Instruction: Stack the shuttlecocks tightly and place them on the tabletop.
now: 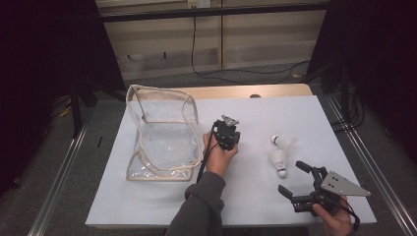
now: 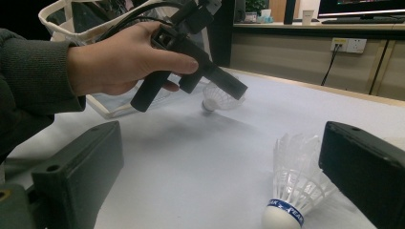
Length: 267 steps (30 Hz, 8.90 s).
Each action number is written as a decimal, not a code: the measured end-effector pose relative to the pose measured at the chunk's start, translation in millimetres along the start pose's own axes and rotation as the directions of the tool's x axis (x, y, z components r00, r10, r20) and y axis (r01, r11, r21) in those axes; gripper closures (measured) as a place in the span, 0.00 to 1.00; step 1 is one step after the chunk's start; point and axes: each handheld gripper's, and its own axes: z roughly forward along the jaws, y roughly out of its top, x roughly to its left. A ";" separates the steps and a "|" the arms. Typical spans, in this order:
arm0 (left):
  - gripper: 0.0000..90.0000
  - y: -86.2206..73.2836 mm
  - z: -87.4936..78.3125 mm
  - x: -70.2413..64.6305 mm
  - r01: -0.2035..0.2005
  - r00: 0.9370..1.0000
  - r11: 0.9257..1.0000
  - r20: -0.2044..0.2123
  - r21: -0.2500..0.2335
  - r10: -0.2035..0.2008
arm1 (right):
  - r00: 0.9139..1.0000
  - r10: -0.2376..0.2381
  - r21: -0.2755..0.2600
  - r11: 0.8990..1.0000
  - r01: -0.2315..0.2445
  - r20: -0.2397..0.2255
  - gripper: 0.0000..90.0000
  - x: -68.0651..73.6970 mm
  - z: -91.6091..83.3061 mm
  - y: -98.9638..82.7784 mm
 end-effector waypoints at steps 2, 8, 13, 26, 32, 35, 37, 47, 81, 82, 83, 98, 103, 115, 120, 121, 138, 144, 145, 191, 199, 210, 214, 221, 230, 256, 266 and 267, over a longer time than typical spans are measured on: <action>1.00 -0.7 1.2 0.3 0.006 1.000 1.000 0.001 -0.001 -0.006 | 1.000 0.000 0.000 1.000 0.000 0.001 0.01 -0.1 0.0 0.0; 1.00 -0.8 4.4 -1.6 -0.002 1.000 1.000 0.011 0.008 0.002 | 1.000 0.001 -0.001 1.000 -0.001 0.001 0.01 -0.1 -0.3 0.0; 1.00 -2.5 7.6 -2.3 -0.013 1.000 0.999 -0.009 0.032 0.013 | 1.000 0.000 -0.001 1.000 0.000 -0.001 0.01 -0.1 -0.3 0.1; 1.00 -2.3 8.7 1.0 -0.013 0.998 0.999 -0.063 0.036 0.015 | 1.000 -0.002 0.000 1.000 0.002 0.001 0.01 0.1 -0.7 0.2; 1.00 -2.2 8.0 3.3 -0.020 0.997 0.999 -0.078 0.034 0.023 | 1.000 0.000 -0.002 1.000 0.000 0.003 0.01 -0.2 -1.5 0.1; 1.00 -2.4 8.4 3.5 -0.020 0.997 0.999 -0.078 0.039 0.023 | 1.000 -0.002 -0.003 1.000 0.002 0.002 0.01 0.2 -1.6 0.2; 1.00 -2.1 8.1 4.0 -0.010 0.997 0.999 -0.079 0.035 0.012 | 1.000 -0.002 -0.003 1.000 0.002 0.002 0.01 0.2 -1.6 0.2; 1.00 1.6 8.5 -2.5 -0.014 0.998 1.000 -0.062 0.004 0.014 | 1.000 -0.001 -0.001 1.000 0.001 0.001 0.01 0.6 -1.2 0.3; 0.95 11.3 8.9 -10.5 0.010 1.000 1.000 -0.006 -0.017 -0.010 | 1.000 -0.005 0.002 1.000 0.005 -0.002 0.01 0.3 -1.2 0.0; 0.95 11.3 8.6 -10.9 0.013 1.000 1.000 -0.003 -0.023 -0.013 | 1.000 -0.004 0.002 1.000 0.004 -0.002 0.01 0.1 -1.2 -0.1; 0.95 11.6 7.9 -10.9 0.013 1.000 1.000 -0.002 -0.022 -0.013 | 1.000 -0.005 0.003 1.000 0.005 -0.002 0.01 0.0 -1.2 -0.2; 0.90 12.8 1.7 -13.5 0.011 0.999 1.000 0.030 -0.018 -0.010 | 1.000 -0.004 0.002 1.000 0.004 -0.005 0.01 0.8 -0.9 -0.3; 0.88 13.1 -1.4 -14.8 0.010 0.999 1.000 0.052 -0.014 -0.009 | 1.000 -0.005 0.004 1.000 0.005 -0.005 0.01 1.0 -0.5 -0.4; 0.93 12.1 -3.8 -11.7 0.014 0.999 0.999 0.032 0.028 -0.015 | 1.000 -0.007 0.008 1.000 0.007 -0.006 0.01 1.8 0.0 -0.6; 0.98 12.1 0.0 -7.6 0.033 0.999 0.999 0.008 0.044 -0.033 | 1.000 -0.006 0.008 1.000 0.006 -0.007 0.01 1.7 -0.1 -0.7; 0.99 12.4 0.1 -6.7 0.033 0.999 0.999 0.000 0.042 -0.033 | 1.000 -0.007 0.007 1.000 0.007 -0.007 0.01 1.4 -0.2 -0.8; 0.94 13.1 -2.8 -7.1 0.019 0.999 1.000 0.028 0.007 -0.019 | 1.000 0.002 0.010 1.000 -0.002 -0.008 0.01 1.6 0.0 -1.2; 0.92 13.5 -4.1 -8.2 0.017 0.999 1.000 0.048 -0.001 -0.017 | 1.000 -0.003 0.007 1.000 0.003 -0.007 0.01 1.5 0.0 -1.0; 0.91 13.6 -4.6 -8.6 0.018 0.998 1.000 0.054 -0.003 -0.018 | 1.000 -0.001 0.009 1.000 0.001 -0.008 0.01 1.5 0.0 -1.1; 0.35 -16.5 -37.7 -37.2 0.015 0.915 1.000 0.403 0.007 -0.017 | 1.000 -0.008 0.019 1.000 0.008 0.005 0.01 0.4 -0.3 -2.2; 0.22 -23.6 -45.2 -43.7 -0.023 0.895 1.000 0.444 -0.018 0.029 | 1.000 -0.010 0.019 1.000 0.010 0.006 0.01 0.5 -0.7 -2.0; 0.13 -38.3 -55.0 -39.9 -0.051 0.880 0.998 0.471 -0.025 0.056 | 1.000 -0.009 0.022 1.000 0.008 0.009 0.01 0.7 -1.1 -2.2; 0.11 -42.9 -59.5 -37.9 -0.059 0.878 0.998 0.475 -0.023 0.063 | 1.000 -0.009 0.025 1.000 0.009 0.010 0.01 0.9 -1.1 -2.2; 0.10 -52.1 -65.0 -40.9 -0.080 0.868 0.996 0.489 -0.026 0.082 | 1.000 -0.015 0.022 1.000 0.015 0.010 0.01 0.5 -1.1 -1.9; 0.09 -63.3 -70.8 -39.8 -0.071 0.854 0.997 0.514 -0.032 0.078 | 1.000 -0.018 0.024 1.000 0.018 0.010 0.01 0.6 -1.0 -1.8; 0.06 -86.4 -90.9 -21.7 -0.105 0.843 0.993 0.524 -0.056 0.119 | 0.999 -0.024 0.031 0.999 0.024 0.022 0.01 1.7 -1.4 -1.6; 0.04 -87.6 -97.8 -16.3 -0.120 0.831 0.990 0.539 -0.070 0.139 | 0.999 -0.025 0.035 0.999 0.024 0.031 0.01 1.8 -2.3 -2.3; 0.04 -87.8 -98.5 -15.8 -0.122 0.830 0.990 0.539 -0.074 0.143 | 0.999 -0.025 0.035 0.999 0.024 0.031 0.01 2.0 -2.1 -2.3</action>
